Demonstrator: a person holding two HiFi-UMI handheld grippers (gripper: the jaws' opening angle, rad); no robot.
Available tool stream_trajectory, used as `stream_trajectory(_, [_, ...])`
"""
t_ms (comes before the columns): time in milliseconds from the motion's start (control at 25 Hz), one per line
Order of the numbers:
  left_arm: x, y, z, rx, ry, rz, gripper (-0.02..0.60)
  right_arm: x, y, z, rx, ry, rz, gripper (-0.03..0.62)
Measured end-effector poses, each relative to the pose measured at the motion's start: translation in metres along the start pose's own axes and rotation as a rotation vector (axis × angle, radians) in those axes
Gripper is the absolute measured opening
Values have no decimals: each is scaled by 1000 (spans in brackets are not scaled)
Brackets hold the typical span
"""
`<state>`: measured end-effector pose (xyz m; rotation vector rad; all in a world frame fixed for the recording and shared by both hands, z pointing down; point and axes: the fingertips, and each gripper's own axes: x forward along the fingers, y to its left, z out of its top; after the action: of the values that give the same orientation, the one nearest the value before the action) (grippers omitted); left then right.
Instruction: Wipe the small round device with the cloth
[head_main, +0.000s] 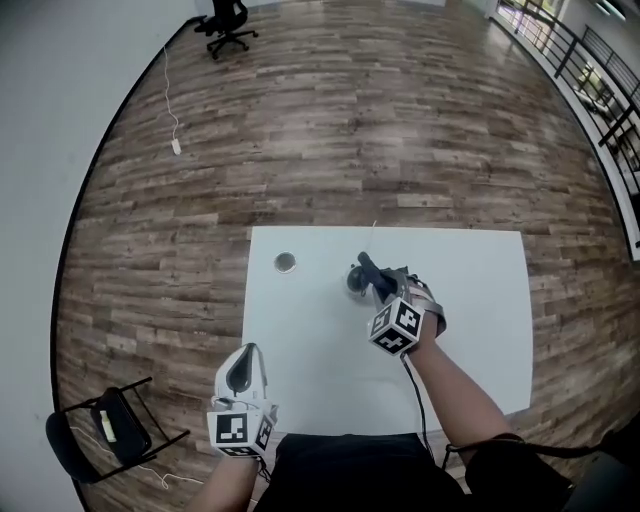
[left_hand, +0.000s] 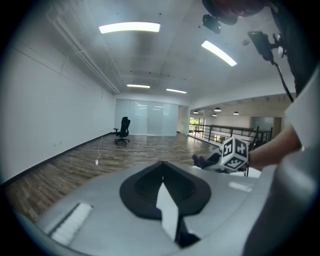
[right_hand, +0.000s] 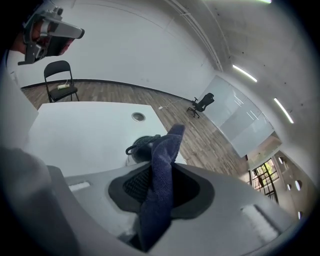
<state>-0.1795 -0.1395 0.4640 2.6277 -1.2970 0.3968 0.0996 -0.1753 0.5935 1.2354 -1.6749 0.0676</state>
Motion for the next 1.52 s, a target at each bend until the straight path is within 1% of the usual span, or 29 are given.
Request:
stream_trajectory(160, [10,16,-11,-12,12,-29,8,20,0,-7,20,52,-23,99])
stream_trajectory(240, [7,35,-21,-34,18,-11,8,35,2,5,-2,63,-26,98])
stream_trajectory(320, [3,50,-30,-54,43,3,8,40,4,21,-28,72,-17,98])
stream_trajectory(480, [0,60,-45,-80,80,-12,6,31,8,26,-42,99,-3,98])
stream_trajectory(760, [4,62,-44,-85,57,-27,8,27,17,34,-80,108,-2,98])
stream_trajectory(920, [2,64,-45,-92,52,-24,8,23,25,41,-103,105,14,100])
stream_trajectory(1200, [-7,60,-49,-98,50,-19,8,21,39,41,-128,100,31,98])
stream_trajectory(1520, [-23,56,-49,-100,60,3,8,15,58,44,-135,82,82,100])
